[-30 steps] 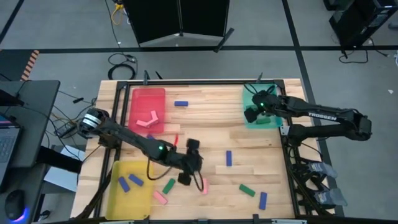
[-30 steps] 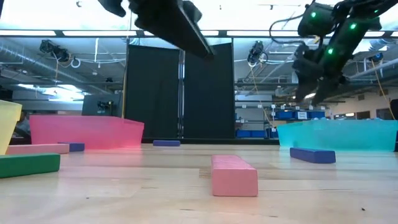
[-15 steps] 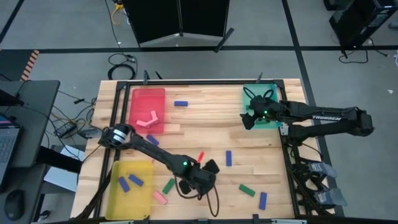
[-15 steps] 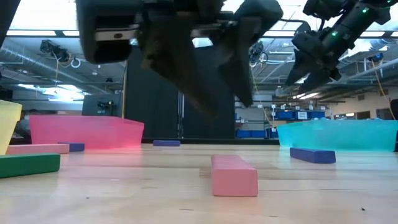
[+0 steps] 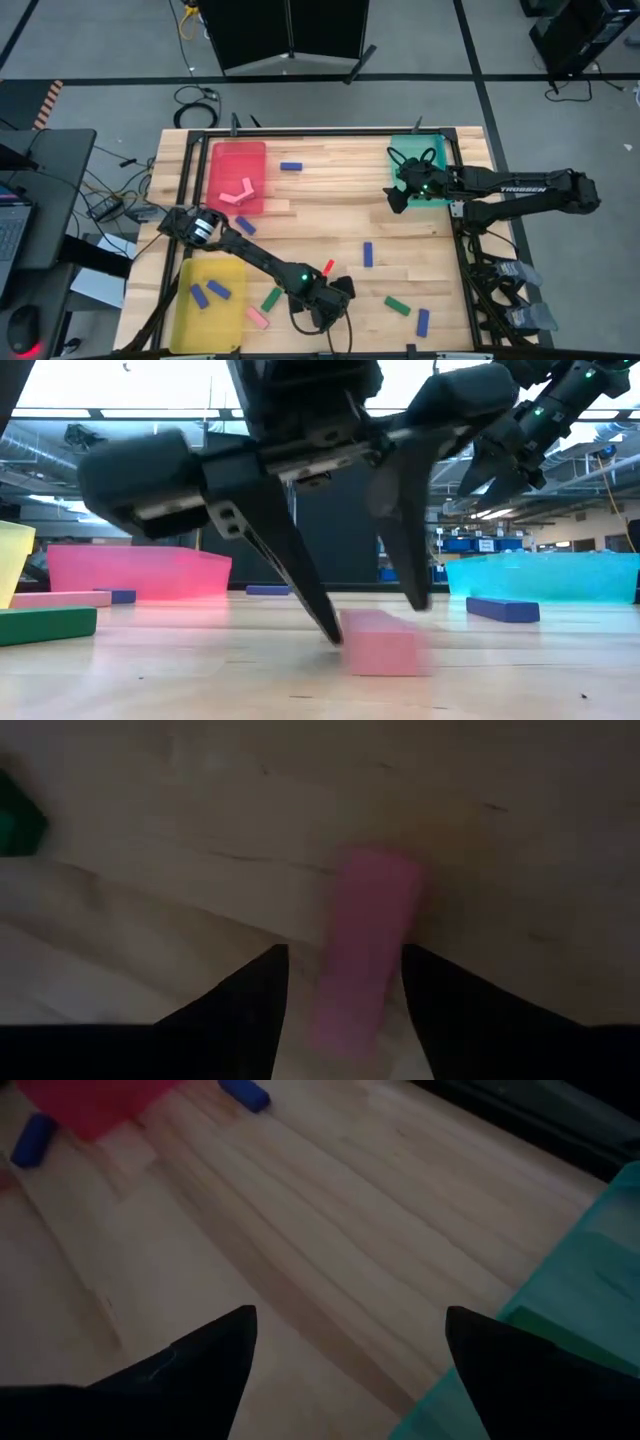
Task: Sort blocks
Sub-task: Put the pink block into the red bin
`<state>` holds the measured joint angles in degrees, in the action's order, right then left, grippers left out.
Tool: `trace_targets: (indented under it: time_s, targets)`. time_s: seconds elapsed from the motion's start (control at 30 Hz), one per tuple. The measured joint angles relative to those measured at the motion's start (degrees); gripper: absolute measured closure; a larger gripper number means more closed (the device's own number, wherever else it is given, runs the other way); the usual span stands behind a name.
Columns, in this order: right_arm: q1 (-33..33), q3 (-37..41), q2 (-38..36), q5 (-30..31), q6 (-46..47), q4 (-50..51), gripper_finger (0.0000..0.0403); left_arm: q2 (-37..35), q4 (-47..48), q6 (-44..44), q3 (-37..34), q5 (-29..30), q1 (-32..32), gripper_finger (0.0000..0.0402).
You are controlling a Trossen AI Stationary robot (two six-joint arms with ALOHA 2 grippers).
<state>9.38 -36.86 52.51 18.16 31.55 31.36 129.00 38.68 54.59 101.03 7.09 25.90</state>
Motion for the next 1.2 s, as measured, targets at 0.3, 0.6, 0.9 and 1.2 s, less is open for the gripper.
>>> trace_targets:
  time_s: [0.3,0.6,0.9,1.2]
  targets:
    - [-0.3,0.0,0.0,0.2,0.3,0.1,0.0068,1.7,-0.2,0.5,0.3,0.5,-0.2,0.0185]
    - [-0.3,0.0,0.0,0.2,0.4,-0.9,0.0067,2.3,1.0,-7.2,0.2,-5.2,-2.2,0.0253]
    - [-0.3,0.0,0.0,0.2,0.4,-2.1,0.0067,2.4,1.4,-8.8,0.2,-7.4,-3.5,0.0274]
    - [-0.3,0.0,0.0,0.2,0.3,-2.2,0.0067,2.8,3.6,-12.6,4.9,-9.9,-4.5,0.0303]
